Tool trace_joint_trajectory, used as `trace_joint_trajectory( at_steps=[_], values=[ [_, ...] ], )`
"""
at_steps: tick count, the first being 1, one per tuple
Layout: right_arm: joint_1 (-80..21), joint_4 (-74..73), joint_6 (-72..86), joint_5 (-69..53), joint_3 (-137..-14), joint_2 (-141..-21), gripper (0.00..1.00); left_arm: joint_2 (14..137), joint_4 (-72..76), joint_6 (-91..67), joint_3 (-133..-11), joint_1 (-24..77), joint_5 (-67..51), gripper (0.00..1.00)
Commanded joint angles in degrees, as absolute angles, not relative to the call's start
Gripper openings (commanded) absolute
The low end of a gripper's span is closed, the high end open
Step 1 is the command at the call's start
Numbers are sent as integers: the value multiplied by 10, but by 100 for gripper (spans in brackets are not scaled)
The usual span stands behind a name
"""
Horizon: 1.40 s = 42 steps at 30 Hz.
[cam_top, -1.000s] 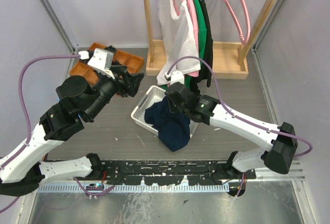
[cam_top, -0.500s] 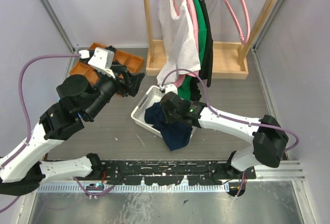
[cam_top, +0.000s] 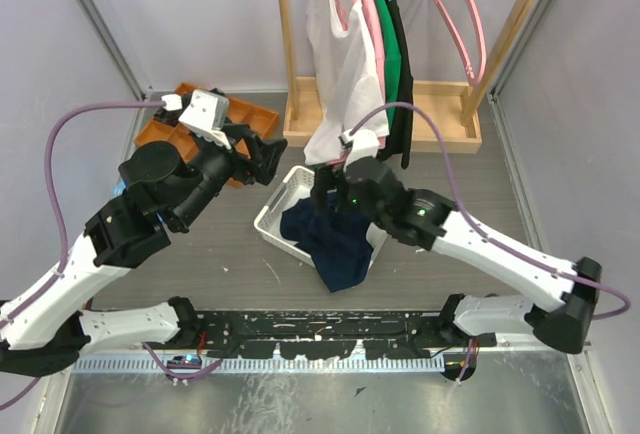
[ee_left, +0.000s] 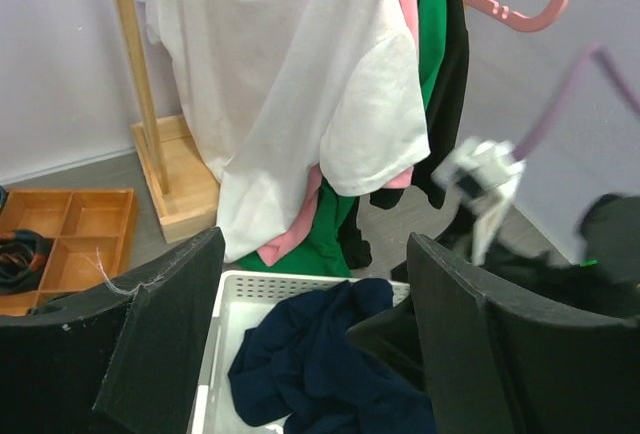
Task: Remove the t-shirt from the hanger
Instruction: Place the T-shirt in the bin, then pick up the hanger from the clothesline.
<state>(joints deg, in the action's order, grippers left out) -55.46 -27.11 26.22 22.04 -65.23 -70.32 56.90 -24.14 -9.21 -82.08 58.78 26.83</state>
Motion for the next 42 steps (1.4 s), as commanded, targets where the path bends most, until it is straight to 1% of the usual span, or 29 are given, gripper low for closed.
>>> trace_joint_trajectory(
  at_steps=[1, 7, 13, 14, 15, 17, 19, 21, 26, 31, 38, 42],
  values=[
    [-557, -275, 247, 274, -700, -628, 100, 576, -200, -88, -821, 590, 266, 82],
    [-557, -299, 266, 346, -736, -559, 100, 589, -152, -76, -811, 590, 267, 84],
    [-557, -358, 263, 384, -803, -540, 100, 615, -127, -77, -818, 590, 257, 85],
    [-557, -358, 258, 389, -807, -535, 100, 619, -124, -80, -817, 590, 254, 86],
    [-557, -355, 253, 396, -806, -528, 100, 622, -120, -83, -818, 590, 252, 91],
    [-557, -338, 227, 389, -800, -508, 100, 625, -110, -94, -815, 590, 251, 95],
    [-557, -326, 202, 373, -789, -487, 100, 628, -99, -102, -811, 589, 251, 96],
    [-557, -337, 200, 384, -793, -475, 100, 636, -93, -103, -808, 589, 249, 97],
    [-557, -363, 197, 436, -805, -471, 100, 649, -84, -96, -811, 589, 257, 97],
    [-557, -303, 165, 466, -781, -448, 100, 653, -51, -83, -807, 589, 270, 98],
    [-557, -323, 169, 488, -832, -458, 100, 666, -49, -110, -827, 589, 249, 97],
    [-557, -357, 211, 513, -859, -462, 100, 671, -48, -131, -826, 589, 243, 97]
  ],
)
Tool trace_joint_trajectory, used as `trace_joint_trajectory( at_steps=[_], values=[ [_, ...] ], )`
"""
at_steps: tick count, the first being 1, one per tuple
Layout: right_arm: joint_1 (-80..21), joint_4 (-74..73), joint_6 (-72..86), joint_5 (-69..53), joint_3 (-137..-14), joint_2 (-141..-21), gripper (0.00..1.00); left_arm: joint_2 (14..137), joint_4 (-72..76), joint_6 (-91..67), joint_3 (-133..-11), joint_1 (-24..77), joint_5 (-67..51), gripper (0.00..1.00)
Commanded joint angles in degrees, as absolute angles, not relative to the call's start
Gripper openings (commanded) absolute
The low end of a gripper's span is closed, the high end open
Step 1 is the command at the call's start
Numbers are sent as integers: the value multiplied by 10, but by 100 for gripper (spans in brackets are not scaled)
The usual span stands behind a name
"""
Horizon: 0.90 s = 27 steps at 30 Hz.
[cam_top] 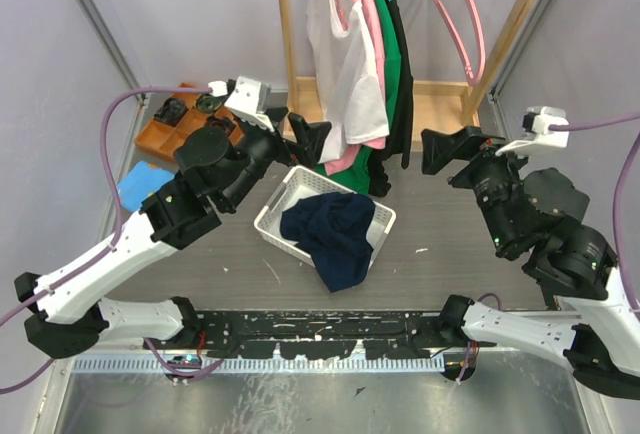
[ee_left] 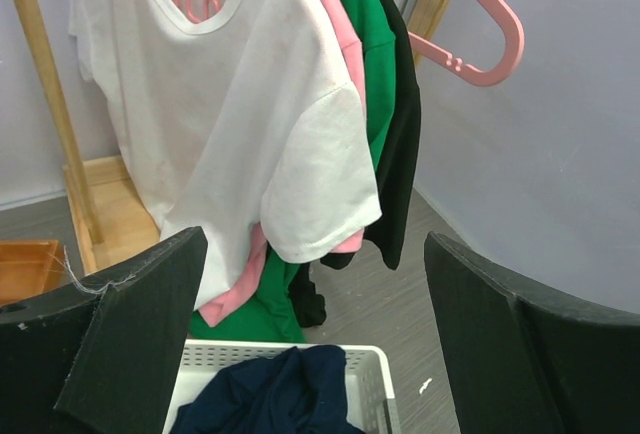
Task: Remove the t-shirt from the hanger
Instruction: Pick up the hanger from the clothesline.
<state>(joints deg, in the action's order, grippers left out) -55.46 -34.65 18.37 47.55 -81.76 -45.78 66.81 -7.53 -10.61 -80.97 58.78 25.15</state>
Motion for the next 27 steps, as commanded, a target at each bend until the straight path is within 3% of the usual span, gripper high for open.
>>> trace_joint_trajectory(
  at_steps=[1, 10, 27],
  values=[
    [-557, -366, 209, 508, -867, -464, 100, 671, -48, -137, -826, 589, 243, 96],
    [-557, -399, 212, 504, -900, -473, 100, 650, 2, -182, -793, 589, 241, 94],
    [-557, -453, 174, 509, -936, -499, 100, 660, -44, -239, -808, 579, 255, 97]
  ],
)
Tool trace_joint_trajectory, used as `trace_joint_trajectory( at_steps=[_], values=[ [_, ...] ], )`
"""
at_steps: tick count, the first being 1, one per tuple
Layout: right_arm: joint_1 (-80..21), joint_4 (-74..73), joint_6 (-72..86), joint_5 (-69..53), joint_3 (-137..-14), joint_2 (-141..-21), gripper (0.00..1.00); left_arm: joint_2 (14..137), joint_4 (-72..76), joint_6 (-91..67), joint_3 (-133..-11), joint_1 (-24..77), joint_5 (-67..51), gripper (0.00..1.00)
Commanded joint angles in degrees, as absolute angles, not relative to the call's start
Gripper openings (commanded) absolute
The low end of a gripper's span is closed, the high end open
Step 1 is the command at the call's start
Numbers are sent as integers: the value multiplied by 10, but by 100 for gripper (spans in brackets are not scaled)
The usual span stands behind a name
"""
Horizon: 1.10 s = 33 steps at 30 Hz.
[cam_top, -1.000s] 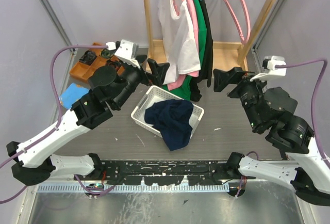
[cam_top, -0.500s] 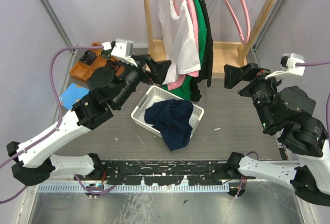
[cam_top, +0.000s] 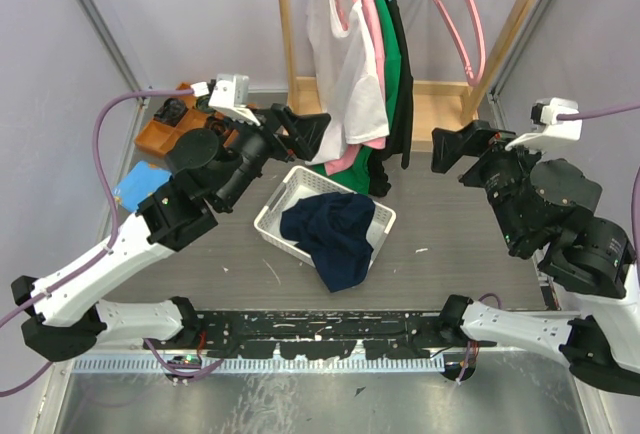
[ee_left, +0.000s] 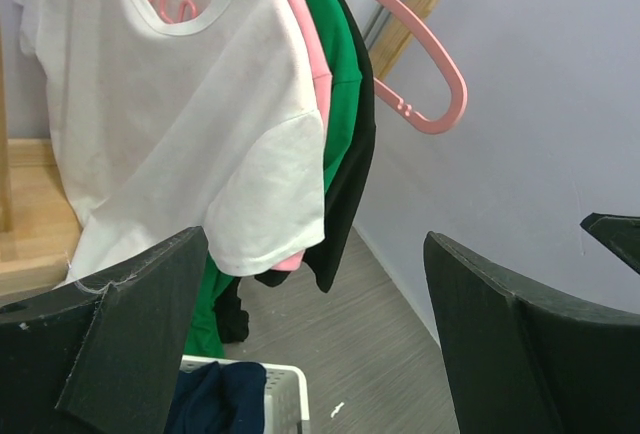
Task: Remove the t-shirt from the hanger
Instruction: Pick up the hanger from the clothesline.
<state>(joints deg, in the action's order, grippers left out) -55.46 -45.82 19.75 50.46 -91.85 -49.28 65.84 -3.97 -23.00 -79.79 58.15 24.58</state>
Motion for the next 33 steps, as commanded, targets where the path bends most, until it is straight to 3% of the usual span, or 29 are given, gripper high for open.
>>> trace_joint_trajectory(
  at_steps=[1, 14, 21, 33],
  values=[
    [-557, -452, 168, 516, -939, -503, 100, 661, -50, -236, -808, 579, 252, 97],
    [-557, -404, 77, 549, -1019, -604, 100, 703, -187, -217, -876, 560, 183, 98],
    [-536, -398, 52, 574, -1103, -710, 100, 693, -191, -195, -872, 553, 176, 98],
    [-257, -376, 146, 251, -1197, -816, 100, 680, -231, -185, -878, 534, 100, 98]
  ],
)
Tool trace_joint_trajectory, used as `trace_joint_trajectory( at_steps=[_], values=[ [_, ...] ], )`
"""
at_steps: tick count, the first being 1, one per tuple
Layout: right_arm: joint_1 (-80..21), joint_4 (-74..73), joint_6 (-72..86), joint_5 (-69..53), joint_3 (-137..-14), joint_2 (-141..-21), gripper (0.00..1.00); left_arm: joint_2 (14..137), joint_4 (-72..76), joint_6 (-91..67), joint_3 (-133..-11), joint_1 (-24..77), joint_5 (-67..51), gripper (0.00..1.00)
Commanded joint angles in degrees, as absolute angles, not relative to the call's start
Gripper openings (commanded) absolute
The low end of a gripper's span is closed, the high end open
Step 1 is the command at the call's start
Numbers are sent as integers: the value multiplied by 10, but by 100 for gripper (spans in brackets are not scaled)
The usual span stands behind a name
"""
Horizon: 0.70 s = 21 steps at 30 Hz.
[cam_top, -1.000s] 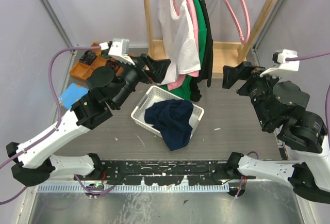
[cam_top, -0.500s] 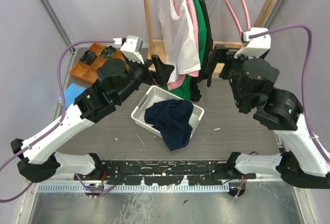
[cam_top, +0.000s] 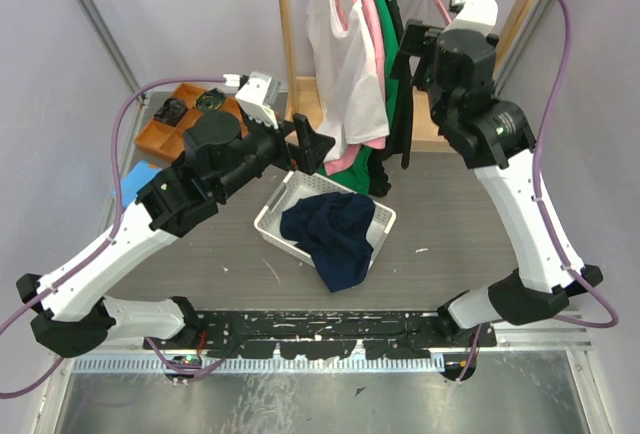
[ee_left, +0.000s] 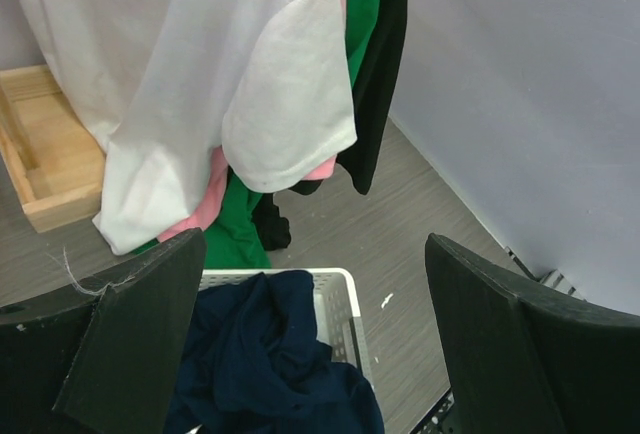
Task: Remove the t-shirt from the hanger
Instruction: Pick up the hanger from the clothesline.
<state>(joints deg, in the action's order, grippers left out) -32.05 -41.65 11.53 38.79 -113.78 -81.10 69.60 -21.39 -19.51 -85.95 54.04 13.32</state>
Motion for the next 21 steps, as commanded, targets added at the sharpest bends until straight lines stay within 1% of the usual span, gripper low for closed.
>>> trace_joint_trajectory(
  at_steps=[1, 4, 7, 8, 11, 21],
  values=[
    [-244, -371, 147, 224, -1201, -822, 100, 678, -232, -185, -876, 533, 100, 98],
    [-215, -356, 155, 157, -1207, -837, 94, 673, -232, -183, -872, 530, 99, 98],
    [-193, -346, 165, 97, -1212, -853, 85, 671, -232, -184, -869, 528, 95, 98],
    [-188, -344, 167, 85, -1219, -859, 82, 671, -232, -184, -869, 527, 92, 98],
    [-181, -343, 168, 63, -1238, -879, 76, 670, -231, -187, -869, 527, 90, 98],
    [-151, -342, 185, 32, -1275, -927, 69, 673, -223, -202, -866, 527, 78, 98]
  ],
)
